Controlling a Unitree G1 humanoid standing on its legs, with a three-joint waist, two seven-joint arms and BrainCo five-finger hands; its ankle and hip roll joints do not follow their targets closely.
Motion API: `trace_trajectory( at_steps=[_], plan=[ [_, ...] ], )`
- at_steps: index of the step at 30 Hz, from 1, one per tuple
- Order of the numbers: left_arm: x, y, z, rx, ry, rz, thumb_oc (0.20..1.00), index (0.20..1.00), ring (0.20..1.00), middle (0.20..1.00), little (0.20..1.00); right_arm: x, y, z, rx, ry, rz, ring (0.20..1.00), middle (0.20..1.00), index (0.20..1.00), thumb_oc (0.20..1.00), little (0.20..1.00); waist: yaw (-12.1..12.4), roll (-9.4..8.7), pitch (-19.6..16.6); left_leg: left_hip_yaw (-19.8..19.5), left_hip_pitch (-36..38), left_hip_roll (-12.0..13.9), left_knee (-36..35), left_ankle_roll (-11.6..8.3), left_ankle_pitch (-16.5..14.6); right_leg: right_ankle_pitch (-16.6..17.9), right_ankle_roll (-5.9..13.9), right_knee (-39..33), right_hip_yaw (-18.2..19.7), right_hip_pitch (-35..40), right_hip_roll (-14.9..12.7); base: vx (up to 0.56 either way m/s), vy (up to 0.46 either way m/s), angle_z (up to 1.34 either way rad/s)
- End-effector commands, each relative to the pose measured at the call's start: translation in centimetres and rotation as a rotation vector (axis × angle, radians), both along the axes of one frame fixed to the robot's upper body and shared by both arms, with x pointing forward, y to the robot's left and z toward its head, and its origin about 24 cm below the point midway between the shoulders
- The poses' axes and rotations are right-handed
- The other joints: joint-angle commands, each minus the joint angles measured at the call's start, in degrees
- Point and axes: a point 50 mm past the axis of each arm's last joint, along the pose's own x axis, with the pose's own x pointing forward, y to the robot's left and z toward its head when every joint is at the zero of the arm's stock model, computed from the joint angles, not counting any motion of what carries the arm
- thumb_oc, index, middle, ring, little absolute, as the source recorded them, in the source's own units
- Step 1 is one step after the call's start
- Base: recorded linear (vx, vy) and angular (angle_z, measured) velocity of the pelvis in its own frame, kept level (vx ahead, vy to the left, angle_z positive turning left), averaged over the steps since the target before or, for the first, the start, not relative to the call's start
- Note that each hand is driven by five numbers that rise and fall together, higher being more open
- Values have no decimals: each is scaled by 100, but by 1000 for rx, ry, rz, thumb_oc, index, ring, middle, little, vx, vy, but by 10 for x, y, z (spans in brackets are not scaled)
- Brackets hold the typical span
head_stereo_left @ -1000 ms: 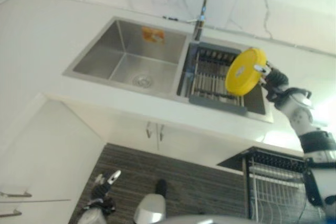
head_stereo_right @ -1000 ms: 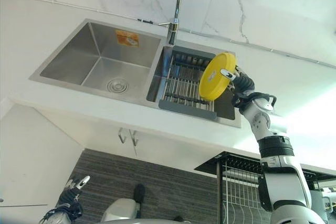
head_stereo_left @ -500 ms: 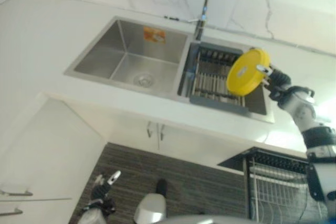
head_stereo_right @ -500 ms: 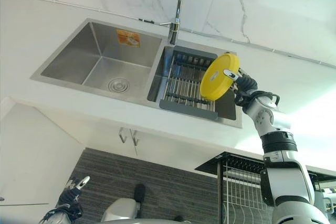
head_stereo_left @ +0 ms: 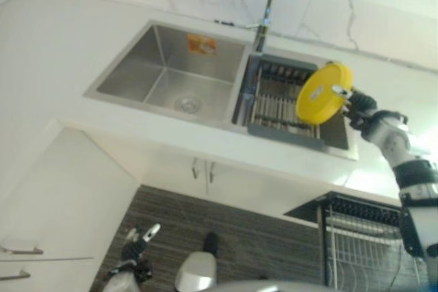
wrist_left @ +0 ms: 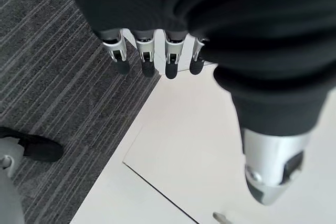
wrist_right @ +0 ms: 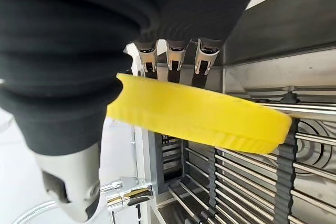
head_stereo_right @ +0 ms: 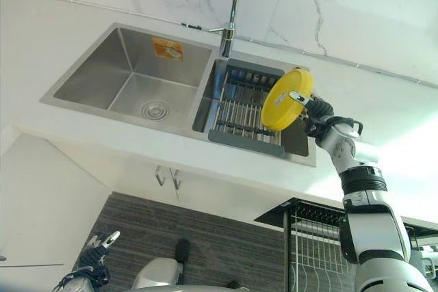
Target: Place the dishes in the dishwasher.
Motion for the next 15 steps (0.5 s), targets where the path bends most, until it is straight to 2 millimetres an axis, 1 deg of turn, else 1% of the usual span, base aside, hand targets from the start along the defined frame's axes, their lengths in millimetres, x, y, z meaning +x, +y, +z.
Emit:
trace_trajectory(
  at_steps=[1, 8, 15],
  plan=[
    [18, 1, 7, 19, -45, -43, 1000, 1000, 1000, 1000, 1000, 5, -18, 48, -92, -108, -22, 1000, 1000, 1000, 1000, 1000, 301, 251, -301, -136, 531, 251, -4, -318, -905, -141, 171, 792, -104, -435, -217, 0, 0, 0],
    [19, 0, 7, 21, -40, -41, 1000, 1000, 1000, 1000, 1000, 7, -20, 50, -101, -91, -31, 1000, 1000, 1000, 1000, 1000, 342, 237, -292, -152, 526, 253, 1, -318, -906, -133, 180, 791, -131, -422, -231, 0, 0, 0],
    [19, 2, 7, 21, -37, -43, 1000, 1000, 1000, 1000, 1000, 8, -26, 51, -119, -66, -36, 1000, 1000, 1000, 1000, 1000, 353, 223, -287, -158, 545, 254, 1, -319, -915, -130, 184, 810, -142, -425, -236, 3, 1, 5]
  ],
)
